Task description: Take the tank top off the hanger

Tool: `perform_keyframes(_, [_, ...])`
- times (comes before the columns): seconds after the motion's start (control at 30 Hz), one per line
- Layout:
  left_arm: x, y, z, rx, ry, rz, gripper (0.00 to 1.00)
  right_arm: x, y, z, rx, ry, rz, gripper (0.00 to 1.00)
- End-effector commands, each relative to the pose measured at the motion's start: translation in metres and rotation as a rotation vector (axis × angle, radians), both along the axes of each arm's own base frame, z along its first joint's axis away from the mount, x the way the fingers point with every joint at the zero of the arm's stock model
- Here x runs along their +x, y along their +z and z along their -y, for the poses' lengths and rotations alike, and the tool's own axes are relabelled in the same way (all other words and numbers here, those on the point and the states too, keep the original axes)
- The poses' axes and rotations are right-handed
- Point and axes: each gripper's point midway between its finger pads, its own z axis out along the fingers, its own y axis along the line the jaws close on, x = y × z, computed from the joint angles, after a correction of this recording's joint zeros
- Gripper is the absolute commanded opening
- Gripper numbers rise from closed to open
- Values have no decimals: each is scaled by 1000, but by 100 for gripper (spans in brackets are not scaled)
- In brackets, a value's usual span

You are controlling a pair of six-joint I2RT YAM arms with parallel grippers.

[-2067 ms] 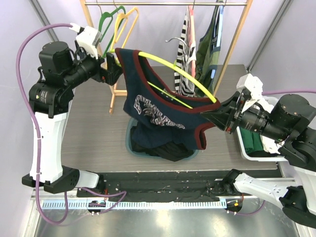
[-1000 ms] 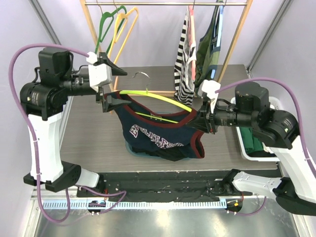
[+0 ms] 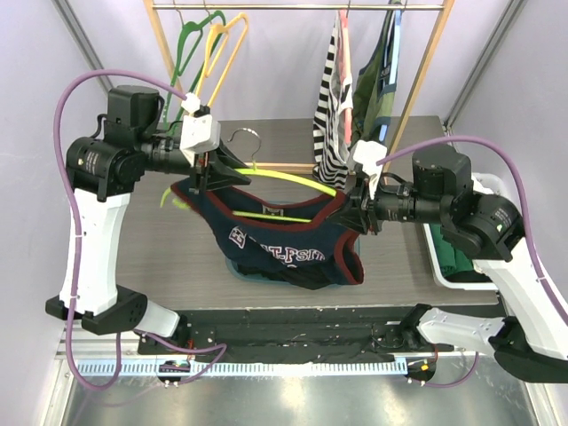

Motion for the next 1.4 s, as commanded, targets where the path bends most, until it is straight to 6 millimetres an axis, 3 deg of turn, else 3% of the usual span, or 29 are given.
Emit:
perform_keyframes(0.0, [-12, -12, -4, 38, 43, -158, 4, 37, 41, 6, 157, -208, 155, 38])
perform_keyframes(0.07, [2, -7, -3, 31, 87, -119, 0, 49, 40, 12, 185, -301, 147, 55])
perform_keyframes(0.13, [28, -4, -3, 44, 187, -65, 0, 56, 40, 30, 208, -411, 166, 63])
perform_keyframes(0.17, [38, -5, -5, 55, 245, -63, 0, 58, 46, 35, 247, -453, 170, 75])
perform_keyframes(0.27, [45, 2, -5, 47, 261, -31, 0, 60, 60, 68, 326, -607, 224, 87])
perform_keyframes(0.37, [45, 6, -5, 43, 260, -20, 0, 52, 70, 102, 440, -740, 236, 93])
perform_keyframes(0.47, [46, 6, -6, 45, 266, -13, 0, 38, 68, 118, 525, -771, 206, 92])
perform_keyframes(0.6, [44, 7, -5, 41, 252, -19, 0, 20, 51, 100, 575, -660, 95, 85])
perform_keyframes(0.77, [38, 10, -4, 34, 234, -23, 0, 29, 24, 69, 641, -614, -63, 82])
perform_keyframes(1.03, [33, 7, -7, 43, 238, -19, 0, 39, 24, 30, 706, -511, -164, 67])
perform_keyframes(1.23, [31, 8, -7, 41, 231, -23, 0, 43, 24, 27, 732, -519, -185, 58])
perform_keyframes(1.37, [28, 9, -6, 36, 219, -22, 0, 47, 25, 25, 735, -524, -175, 58])
